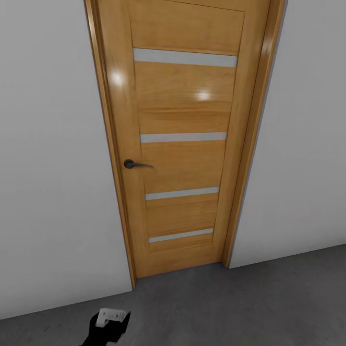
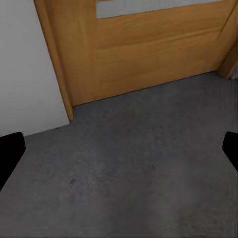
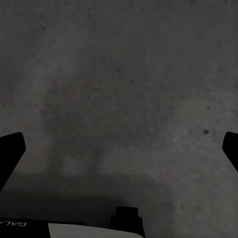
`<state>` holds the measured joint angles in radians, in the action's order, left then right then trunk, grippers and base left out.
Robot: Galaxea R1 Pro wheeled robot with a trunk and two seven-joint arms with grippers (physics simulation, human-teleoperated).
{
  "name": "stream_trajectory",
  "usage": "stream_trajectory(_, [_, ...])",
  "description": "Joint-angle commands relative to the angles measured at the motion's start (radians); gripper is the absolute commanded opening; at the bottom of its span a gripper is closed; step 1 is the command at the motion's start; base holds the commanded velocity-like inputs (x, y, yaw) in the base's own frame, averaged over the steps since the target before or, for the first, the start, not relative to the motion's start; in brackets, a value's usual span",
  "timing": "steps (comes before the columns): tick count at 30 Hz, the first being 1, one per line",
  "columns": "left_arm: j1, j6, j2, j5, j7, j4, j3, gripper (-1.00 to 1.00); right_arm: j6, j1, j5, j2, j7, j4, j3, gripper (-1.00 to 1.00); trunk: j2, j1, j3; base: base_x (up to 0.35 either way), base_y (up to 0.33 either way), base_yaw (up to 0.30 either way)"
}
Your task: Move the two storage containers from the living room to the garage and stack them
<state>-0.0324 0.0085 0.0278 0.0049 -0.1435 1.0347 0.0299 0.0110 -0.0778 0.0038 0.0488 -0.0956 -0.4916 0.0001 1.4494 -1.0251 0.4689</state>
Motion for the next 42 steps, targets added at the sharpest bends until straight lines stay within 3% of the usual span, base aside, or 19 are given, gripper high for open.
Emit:
stream_trajectory(1, [-0.024, 0.005, -0.012, 0.000, 0.001, -0.023, 0.001, 1.00, 0.001, 0.000, 0.001, 0.000, -0.003, 0.001, 0.000, 1.00, 0.001, 0.000, 0.001, 0.000, 0.000, 0.000])
stream_trajectory(11, [-0.231, 0.006, -0.043, 0.000, 0.073, -0.254, 0.001, 1.00, 0.002, 0.000, 0.001, 0.000, -0.003, 0.005, 0.000, 1.00, 0.001, 0.000, 0.001, 0.000, 0.000, 0.000])
stream_trajectory(22, [-0.334, 0.013, -0.115, -0.001, 0.088, -0.313, 0.001, 1.00, 0.002, 0.000, 0.001, 0.000, -0.003, 0.005, 0.000, 1.00, 0.001, 0.000, 0.001, 0.000, 0.000, 0.000])
stream_trajectory(27, [-0.424, 0.035, -0.151, -0.002, 0.090, -0.371, 0.001, 1.00, 0.001, 0.000, 0.001, 0.000, -0.003, 0.006, 0.001, 1.00, 0.001, 0.000, 0.001, 0.000, 0.000, 0.000])
stream_trajectory(33, [-0.480, 0.130, -0.173, -0.002, 0.090, -0.395, 0.002, 1.00, 0.002, 0.000, 0.001, 0.000, -0.003, 0.007, 0.000, 1.00, 0.001, 0.000, 0.001, 0.000, 0.000, 0.000])
stream_trajectory(42, [-0.498, 0.161, -0.197, -0.003, 0.091, -0.405, 0.002, 1.00, 0.002, 0.000, 0.001, 0.000, -0.003, 0.007, 0.001, 1.00, 0.001, 0.000, 0.001, 0.000, 0.000, 0.000])
